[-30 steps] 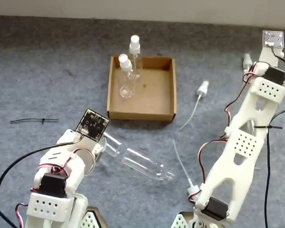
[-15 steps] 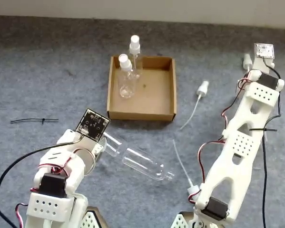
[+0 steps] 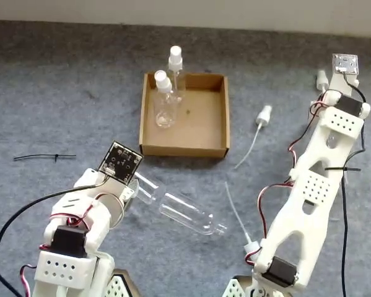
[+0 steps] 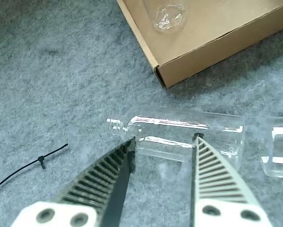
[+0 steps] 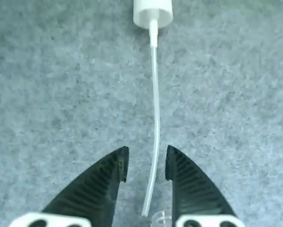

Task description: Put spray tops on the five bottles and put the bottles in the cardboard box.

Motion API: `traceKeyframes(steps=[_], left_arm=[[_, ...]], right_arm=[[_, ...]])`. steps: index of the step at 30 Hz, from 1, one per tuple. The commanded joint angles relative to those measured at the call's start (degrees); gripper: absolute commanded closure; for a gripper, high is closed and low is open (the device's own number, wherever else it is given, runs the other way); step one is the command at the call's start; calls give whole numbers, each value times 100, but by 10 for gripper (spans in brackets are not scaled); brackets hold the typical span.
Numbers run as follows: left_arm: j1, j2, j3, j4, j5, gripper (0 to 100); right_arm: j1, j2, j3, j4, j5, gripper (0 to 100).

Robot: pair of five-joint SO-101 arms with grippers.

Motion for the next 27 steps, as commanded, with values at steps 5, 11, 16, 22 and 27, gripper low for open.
traceKeyframes(steps=[5, 11, 16, 22, 27], left_arm=[[92, -48, -31, -97, 44, 818], [92, -48, -31, -97, 44, 818], [92, -48, -31, -97, 44, 818], [92, -48, -31, -97, 35, 818], [92, -48, -31, -97, 35, 818]], right_arm=[[-22, -207, -198, -101, 62, 896], [-22, -207, -207, -92, 70, 933], [-22, -215, -558, -92, 70, 952], [-13, -215, -602, -84, 79, 954], [-13, -224, -602, -84, 79, 996]])
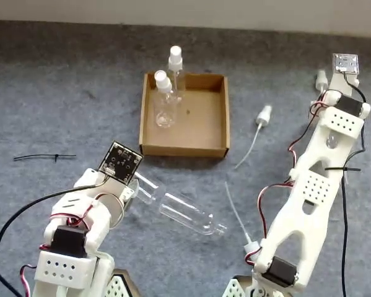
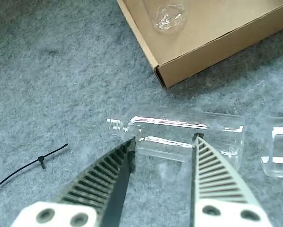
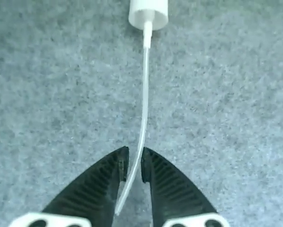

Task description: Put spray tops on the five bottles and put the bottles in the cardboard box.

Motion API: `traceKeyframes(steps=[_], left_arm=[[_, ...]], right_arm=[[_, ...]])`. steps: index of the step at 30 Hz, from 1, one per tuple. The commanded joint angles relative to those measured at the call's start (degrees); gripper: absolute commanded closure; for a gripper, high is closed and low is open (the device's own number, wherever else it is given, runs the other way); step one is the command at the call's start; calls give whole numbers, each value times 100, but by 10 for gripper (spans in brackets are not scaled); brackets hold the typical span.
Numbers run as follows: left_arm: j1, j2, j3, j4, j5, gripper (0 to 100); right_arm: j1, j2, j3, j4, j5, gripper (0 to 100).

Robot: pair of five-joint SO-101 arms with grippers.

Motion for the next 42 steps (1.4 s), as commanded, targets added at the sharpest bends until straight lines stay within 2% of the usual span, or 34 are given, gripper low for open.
traceKeyframes(steps=[1, 11, 23, 34, 42], left_arm=[[92, -48, -31, -97, 35, 818], [92, -48, -31, -97, 35, 818], [92, -48, -31, -97, 35, 818], [92, -48, -31, -97, 26, 818], [92, -48, -31, -97, 26, 818]], right_arm=[[-13, -259, -602, -57, 79, 995], [75, -936, -593, 470, 79, 994], [31, -2158, -593, 1780, 53, 994], [57, -2615, -567, 1552, 35, 987], [-22, -1288, -611, 1174, 35, 817]])
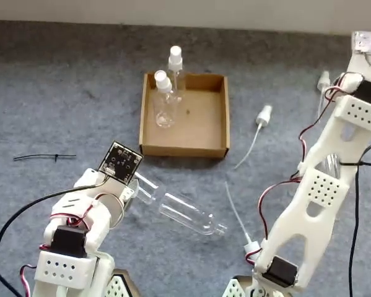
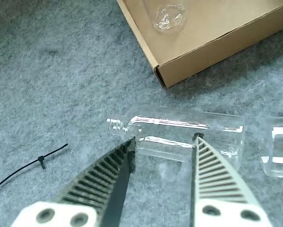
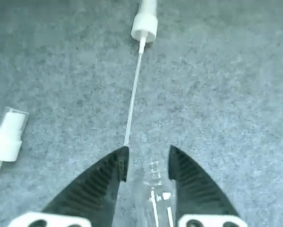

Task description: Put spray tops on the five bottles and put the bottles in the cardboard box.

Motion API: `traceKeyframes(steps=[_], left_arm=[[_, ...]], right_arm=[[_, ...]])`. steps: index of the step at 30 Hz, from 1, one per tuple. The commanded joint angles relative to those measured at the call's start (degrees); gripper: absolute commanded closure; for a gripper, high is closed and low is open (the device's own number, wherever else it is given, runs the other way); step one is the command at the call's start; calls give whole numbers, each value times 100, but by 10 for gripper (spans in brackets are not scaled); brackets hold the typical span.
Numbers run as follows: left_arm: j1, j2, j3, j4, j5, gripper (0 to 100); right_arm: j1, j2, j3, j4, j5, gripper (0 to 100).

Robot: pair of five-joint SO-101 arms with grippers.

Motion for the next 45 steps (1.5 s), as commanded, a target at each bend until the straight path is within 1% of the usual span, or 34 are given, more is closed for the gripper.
traceKeyframes(steps=[1, 9, 17, 21, 26, 37, 42, 45], left_arm=[[92, -48, -31, -97, 26, 818], [92, -48, 4, -211, 26, 818], [92, -48, 13, -211, 26, 818], [92, -48, 13, -211, 26, 818], [92, -48, 13, -202, 26, 818], [92, -48, 13, -202, 26, 818], [92, -48, 13, -202, 26, 818], [92, -48, 13, -202, 26, 818]], right_arm=[[-101, 207, -611, -338, 26, 817], [-215, 725, -593, -848, 26, 817], [-251, 734, -585, -822, 26, 819], [-251, 892, -611, -831, 26, 841], [-295, 1015, -602, -848, 35, 846], [-295, 866, -585, -848, 26, 851], [-303, 840, -585, -848, 53, 955], [-295, 840, -585, -848, 62, 990]])
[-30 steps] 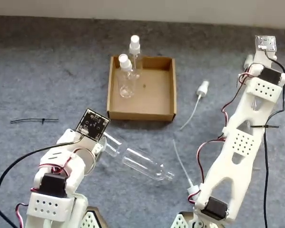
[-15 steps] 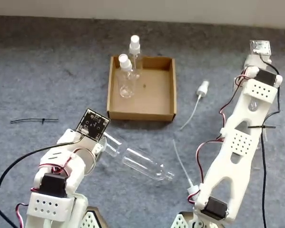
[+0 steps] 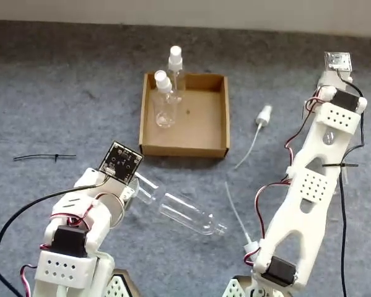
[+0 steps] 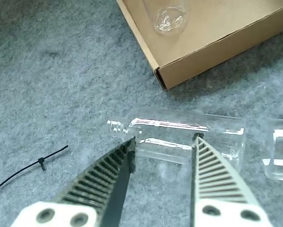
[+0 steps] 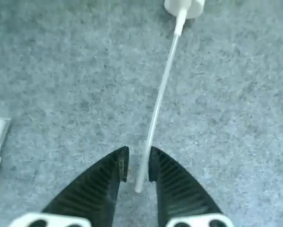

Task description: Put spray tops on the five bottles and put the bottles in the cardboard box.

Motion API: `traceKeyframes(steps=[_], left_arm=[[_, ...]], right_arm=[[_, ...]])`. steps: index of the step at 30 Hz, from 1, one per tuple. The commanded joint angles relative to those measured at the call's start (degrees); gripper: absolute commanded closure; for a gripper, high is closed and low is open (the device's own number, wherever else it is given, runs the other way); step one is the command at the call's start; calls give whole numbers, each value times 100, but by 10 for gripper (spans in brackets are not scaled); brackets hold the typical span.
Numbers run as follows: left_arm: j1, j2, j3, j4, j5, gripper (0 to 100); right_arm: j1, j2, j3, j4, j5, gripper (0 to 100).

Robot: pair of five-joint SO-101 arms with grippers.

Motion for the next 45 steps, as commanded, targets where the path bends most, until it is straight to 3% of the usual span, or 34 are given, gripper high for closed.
traceKeyframes(steps=[1, 9, 19, 37, 45], left_arm=[[92, -48, -40, -97, 26, 818], [92, -48, -40, -97, 26, 818], [92, -48, -40, -105, 26, 818], [92, -48, -40, -97, 26, 818], [92, -48, -40, -97, 26, 818]], right_arm=[[-40, -312, -585, -84, 62, 993], [48, -347, -593, -22, 70, 993], [259, -1226, -585, 1130, 79, 994], [1024, -3090, -558, 1147, 44, 994], [708, -3336, 1086, 998, -211, 991]])
